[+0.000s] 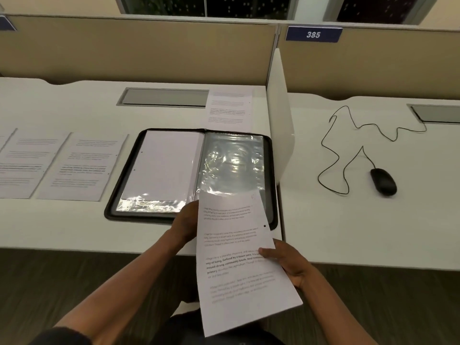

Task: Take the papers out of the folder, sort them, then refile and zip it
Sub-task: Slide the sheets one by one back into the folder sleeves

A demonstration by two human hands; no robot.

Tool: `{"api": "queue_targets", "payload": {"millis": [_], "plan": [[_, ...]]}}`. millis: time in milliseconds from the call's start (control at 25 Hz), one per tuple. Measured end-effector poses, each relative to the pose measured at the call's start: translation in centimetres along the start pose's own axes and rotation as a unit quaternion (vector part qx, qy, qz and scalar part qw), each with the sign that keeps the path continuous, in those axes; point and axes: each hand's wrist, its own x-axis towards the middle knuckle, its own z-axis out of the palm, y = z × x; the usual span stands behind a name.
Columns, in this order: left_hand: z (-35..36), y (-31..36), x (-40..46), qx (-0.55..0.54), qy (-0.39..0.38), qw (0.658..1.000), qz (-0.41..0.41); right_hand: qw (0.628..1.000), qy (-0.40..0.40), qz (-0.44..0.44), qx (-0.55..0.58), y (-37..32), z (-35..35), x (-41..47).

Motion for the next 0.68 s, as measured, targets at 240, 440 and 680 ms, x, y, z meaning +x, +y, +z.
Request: {"api": "queue_targets", "payload": {"millis": [240,440,680], "plan": [[-1.0,-1.4,2.7,-0.116,0.059,0.991,0.022,1.000,-0.018,0.021,-0.002,1.2,0.8,0.0],[-2.5,-1.0,4.4,-0.111,0.004,0.994,-0.004,0.998,-0.023,0.045,-0.022,2.0,1.8,0.0],[-3.3,-0.8,5.8,-0.071,-0.041,0.997,-0.001,0.995,0.051,0.051,-0.068,1.4,2.5,0.0]]}}
